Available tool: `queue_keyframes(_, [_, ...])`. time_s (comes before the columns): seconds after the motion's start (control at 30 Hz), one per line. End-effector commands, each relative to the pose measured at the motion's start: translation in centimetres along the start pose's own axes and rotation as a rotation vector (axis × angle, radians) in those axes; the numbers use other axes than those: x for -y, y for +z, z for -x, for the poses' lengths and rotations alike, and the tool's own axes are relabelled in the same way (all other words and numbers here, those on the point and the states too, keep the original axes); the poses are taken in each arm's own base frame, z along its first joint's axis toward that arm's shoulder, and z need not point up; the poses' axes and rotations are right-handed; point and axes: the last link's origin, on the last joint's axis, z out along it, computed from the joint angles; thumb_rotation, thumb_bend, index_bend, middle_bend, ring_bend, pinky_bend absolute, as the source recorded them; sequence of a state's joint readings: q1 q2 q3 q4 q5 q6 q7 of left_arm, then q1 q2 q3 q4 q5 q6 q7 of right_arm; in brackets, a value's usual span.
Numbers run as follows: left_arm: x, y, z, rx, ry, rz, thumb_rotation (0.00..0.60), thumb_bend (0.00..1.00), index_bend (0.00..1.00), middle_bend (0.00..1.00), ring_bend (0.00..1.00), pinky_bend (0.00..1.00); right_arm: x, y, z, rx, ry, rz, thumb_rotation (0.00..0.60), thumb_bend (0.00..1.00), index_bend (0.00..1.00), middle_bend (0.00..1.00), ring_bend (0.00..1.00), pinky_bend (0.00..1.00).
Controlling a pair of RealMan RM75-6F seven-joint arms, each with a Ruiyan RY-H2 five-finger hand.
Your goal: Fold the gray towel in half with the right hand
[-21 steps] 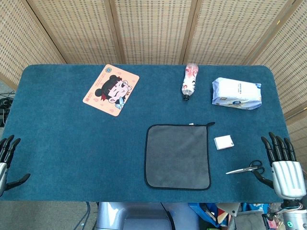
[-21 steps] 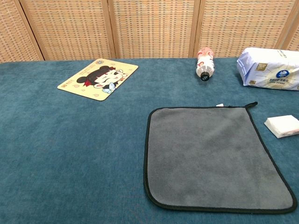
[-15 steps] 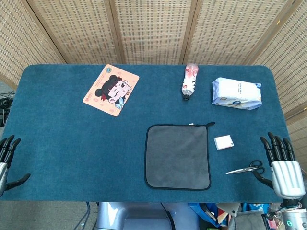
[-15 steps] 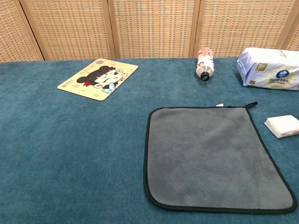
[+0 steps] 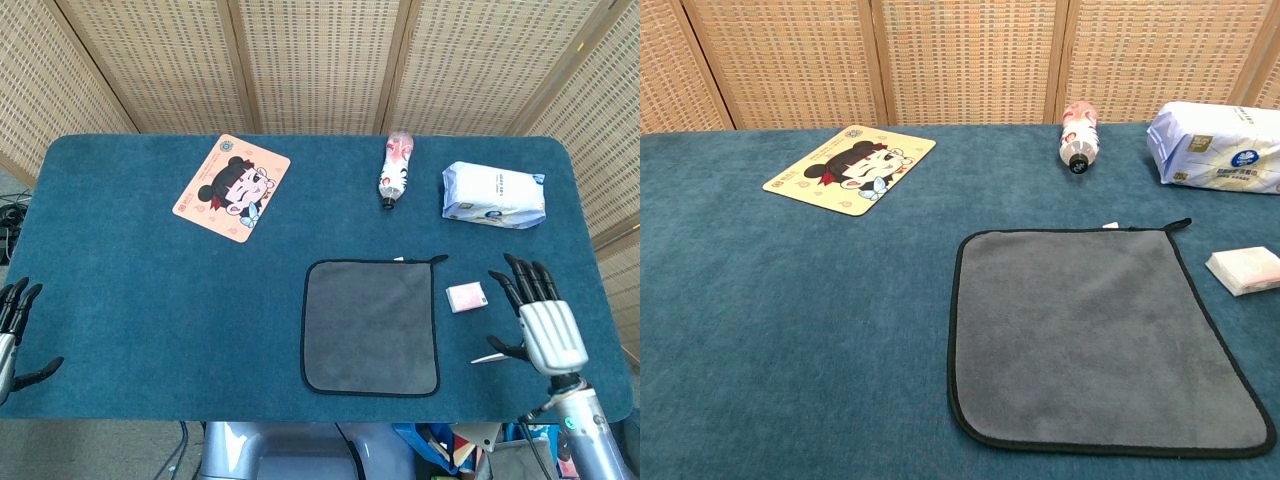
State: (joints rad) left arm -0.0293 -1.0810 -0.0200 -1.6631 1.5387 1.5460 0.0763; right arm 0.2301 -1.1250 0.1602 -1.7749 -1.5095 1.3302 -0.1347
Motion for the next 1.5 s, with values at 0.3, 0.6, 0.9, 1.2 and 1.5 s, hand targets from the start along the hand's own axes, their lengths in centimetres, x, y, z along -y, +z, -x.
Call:
queue_keyframes(0.3, [0.2,1.2,0.5,0.025,-0.004,-0.023,0.6,0.17,0.0,0.0,0.0,0.0,7.1,12.7,5.5,0.155,-0.072,-0.059,0.6,0.36,0.35,0.0,0.0,0.0])
queue_keyframes(0.6, [1.2,1.8,0.4,0.022,-0.007,-0.079,0.6,0.17,0.0,0.0,0.0,0.0,9.8,17.6,11.2,0.255,-0.098,0.017,0.6,0.39,0.37,0.0,0.0,0.0])
queue_keyframes(0.9, [1.4,1.9,0.6,0.025,0.002,-0.099,0.6,0.17,0.0,0.0,0.0,0.0,9.7,18.7,14.1,0.299,-0.17,0.051,0.6,0.42,0.37,0.0,0.0,0.0])
queue_keyframes(1.2, [1.5,2.0,0.7,0.031,0.002,-0.099,0.6,0.17,0.0,0.0,0.0,0.0,8.8,19.2,15.3,0.326,-0.177,0.099,0.6,0.45,0.39,0.0,0.0,0.0])
queue_keyframes(1.5, [1.5,2.0,0.7,0.032,0.005,-0.103,0.6,0.17,0.0,0.0,0.0,0.0,9.0,19.1,16.0,0.341,-0.192,0.096,0.6,0.48,0.4,0.0,0.0,0.0])
